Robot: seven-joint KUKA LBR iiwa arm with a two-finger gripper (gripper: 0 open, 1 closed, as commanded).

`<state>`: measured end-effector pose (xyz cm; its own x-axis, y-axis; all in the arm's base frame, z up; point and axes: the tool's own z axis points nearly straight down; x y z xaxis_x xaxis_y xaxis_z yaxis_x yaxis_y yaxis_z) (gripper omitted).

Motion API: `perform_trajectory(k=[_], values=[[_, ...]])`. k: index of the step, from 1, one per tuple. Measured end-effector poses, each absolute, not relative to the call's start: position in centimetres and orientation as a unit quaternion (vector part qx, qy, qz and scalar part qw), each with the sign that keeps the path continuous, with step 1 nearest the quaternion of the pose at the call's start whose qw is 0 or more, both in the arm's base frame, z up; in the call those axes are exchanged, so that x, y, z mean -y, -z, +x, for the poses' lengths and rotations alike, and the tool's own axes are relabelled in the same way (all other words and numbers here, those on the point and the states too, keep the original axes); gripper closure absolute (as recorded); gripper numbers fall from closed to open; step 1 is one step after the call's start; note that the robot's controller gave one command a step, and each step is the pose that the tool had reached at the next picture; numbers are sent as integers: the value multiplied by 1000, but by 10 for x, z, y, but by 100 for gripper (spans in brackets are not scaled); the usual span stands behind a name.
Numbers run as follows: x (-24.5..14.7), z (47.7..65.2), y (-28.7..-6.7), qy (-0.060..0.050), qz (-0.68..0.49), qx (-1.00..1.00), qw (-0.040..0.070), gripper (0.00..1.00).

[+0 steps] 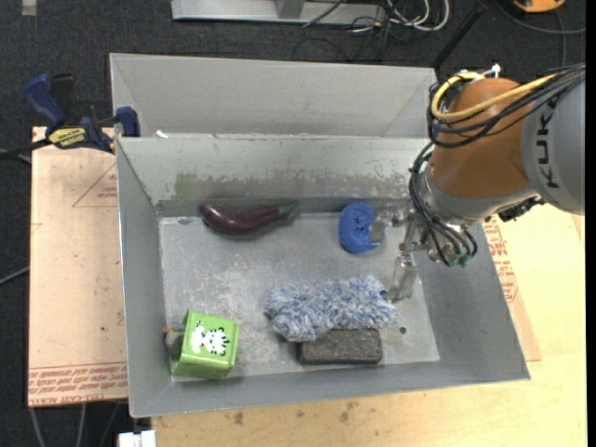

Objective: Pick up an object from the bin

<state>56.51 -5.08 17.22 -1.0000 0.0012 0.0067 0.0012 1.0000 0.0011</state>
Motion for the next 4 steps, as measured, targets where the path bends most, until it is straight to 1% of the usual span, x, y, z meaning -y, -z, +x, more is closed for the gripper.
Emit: perform_trajectory(k=[1,2,3,4], values=[[51,567,-177,0,0,1000,-1,0],[35,564,-129,0,61,998,-2,0],[17,562,-123,1,137,991,1,0],[13,568,-134,1,108,994,-2,0]])
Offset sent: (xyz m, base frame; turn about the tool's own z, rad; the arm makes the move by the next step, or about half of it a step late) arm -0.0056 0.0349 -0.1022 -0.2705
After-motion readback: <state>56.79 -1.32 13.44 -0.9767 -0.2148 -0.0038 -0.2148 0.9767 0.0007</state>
